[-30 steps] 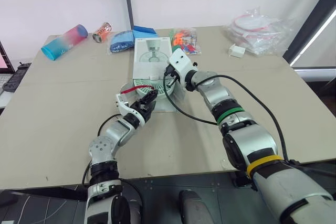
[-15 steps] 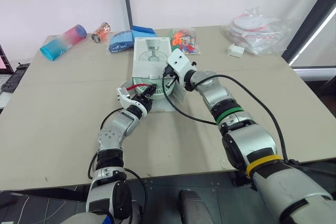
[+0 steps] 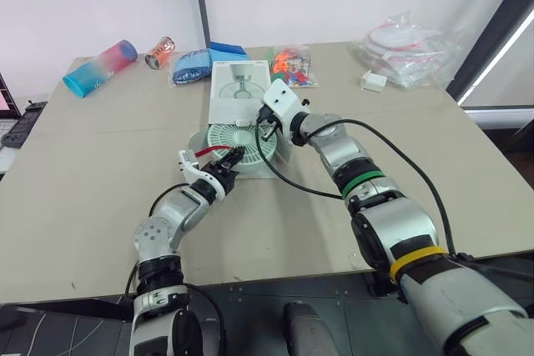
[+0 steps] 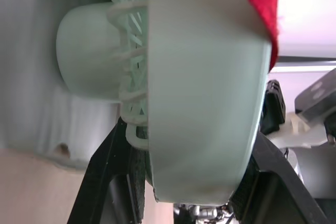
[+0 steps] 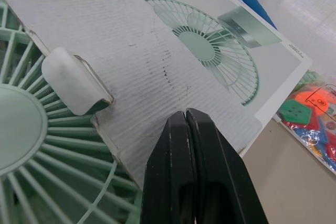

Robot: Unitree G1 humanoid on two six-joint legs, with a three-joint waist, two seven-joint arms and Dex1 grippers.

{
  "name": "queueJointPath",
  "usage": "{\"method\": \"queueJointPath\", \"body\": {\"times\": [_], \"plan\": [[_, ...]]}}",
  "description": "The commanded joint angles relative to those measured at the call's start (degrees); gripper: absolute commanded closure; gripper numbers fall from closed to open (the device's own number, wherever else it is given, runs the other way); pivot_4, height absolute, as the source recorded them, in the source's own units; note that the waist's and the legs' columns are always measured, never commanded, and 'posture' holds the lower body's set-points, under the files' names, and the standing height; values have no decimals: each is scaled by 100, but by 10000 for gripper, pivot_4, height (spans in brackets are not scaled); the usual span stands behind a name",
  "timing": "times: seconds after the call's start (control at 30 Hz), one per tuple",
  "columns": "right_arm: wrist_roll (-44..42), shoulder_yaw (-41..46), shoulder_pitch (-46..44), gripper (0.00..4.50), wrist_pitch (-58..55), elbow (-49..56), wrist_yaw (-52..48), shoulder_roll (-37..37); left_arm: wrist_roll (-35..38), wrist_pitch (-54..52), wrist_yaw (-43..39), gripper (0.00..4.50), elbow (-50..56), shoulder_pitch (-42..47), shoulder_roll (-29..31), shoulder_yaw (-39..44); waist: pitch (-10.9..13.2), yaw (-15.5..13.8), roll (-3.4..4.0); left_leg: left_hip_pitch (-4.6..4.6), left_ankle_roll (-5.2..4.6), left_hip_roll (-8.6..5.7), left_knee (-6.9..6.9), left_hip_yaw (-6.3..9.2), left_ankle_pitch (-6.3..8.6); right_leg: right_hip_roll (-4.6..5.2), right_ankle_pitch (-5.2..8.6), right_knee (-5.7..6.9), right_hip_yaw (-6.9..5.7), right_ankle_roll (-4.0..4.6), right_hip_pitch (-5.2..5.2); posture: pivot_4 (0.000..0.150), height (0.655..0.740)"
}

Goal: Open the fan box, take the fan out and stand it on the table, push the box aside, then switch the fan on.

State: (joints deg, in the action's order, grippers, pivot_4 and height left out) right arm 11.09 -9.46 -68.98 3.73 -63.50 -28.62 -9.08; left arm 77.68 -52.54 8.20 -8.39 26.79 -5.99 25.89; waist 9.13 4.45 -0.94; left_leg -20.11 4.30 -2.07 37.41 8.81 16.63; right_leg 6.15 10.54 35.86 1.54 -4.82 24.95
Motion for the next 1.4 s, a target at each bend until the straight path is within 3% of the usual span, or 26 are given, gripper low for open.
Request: {"method": "queueJointPath", "body": {"times": [0.03,0.23,0.27,0.37,0.47,0.5,0.7,0.97,1.17,1.3,1.4], "plan": [[55,-71,-44,45000,2,-59,-71,58,407,-491,702,30711,205,-362,103,-113,-3,-4,-5,0,0,0,0,0,0,0,0,0,0,0,0,1500,7400],[72,-76,-24,45000,9,-23,-98,29,1057,-657,1192,30711,533,-690,281,-284,-15,-10,-16,4,0,0,0,0,0,0,0,1,1,0,-3,1500,7400],[79,-81,-17,45000,9,-23,-89,28,1138,-614,1212,22597,554,-723,275,-311,-18,-12,-21,5,0,0,0,0,0,0,0,0,1,0,-5,1500,7400],[83,-94,0,45000,3,-2,-85,29,1317,-481,1490,9810,657,-847,252,-400,-18,-15,-21,4,0,0,-1,0,0,0,0,-3,1,0,-5,1500,7400],[72,-103,-8,45000,1,27,-110,17,1513,-403,1587,448,853,-1034,331,-453,-18,-10,-21,7,0,0,-1,-2,0,0,0,-2,5,1,-4,1500,7400],[68,-99,-17,45000,-1,23,-112,10,1533,-355,1518,147,901,-1049,377,-456,-18,-10,-21,8,0,0,-2,-3,0,-1,0,-1,7,1,-4,1500,7400],[70,-103,-27,45000,9,5,-105,41,1304,162,1070,147,1043,-932,584,-444,-18,-11,-21,8,0,0,-4,-4,0,-4,0,-1,9,2,-2,1500,7400],[63,-103,-44,45000,21,3,-108,69,1701,408,1074,147,1418,-1151,854,-366,-18,-11,-21,7,0,1,-6,-4,0,-4,0,-4,9,2,0,1500,7400],[56,-112,-20,45000,35,-9,-95,110,1542,581,781,147,1028,-825,1158,-367,-18,-14,-21,6,0,1,-6,-4,0,-5,0,-4,9,2,-2,1500,7400],[50,-105,-42,45000,33,-23,-83,114,1311,635,496,8945,816,-659,1192,-476,-18,-14,-21,7,0,1,-6,-4,0,-5,0,-8,9,1,-3,1500,7400],[52,-97,-60,45000,36,-41,-64,103,1166,622,411,20846,714,-646,1178,-554,-18,-11,-21,6,1,1,-9,-4,0,-5,0,-10,9,2,-1,1500,7400]]}}
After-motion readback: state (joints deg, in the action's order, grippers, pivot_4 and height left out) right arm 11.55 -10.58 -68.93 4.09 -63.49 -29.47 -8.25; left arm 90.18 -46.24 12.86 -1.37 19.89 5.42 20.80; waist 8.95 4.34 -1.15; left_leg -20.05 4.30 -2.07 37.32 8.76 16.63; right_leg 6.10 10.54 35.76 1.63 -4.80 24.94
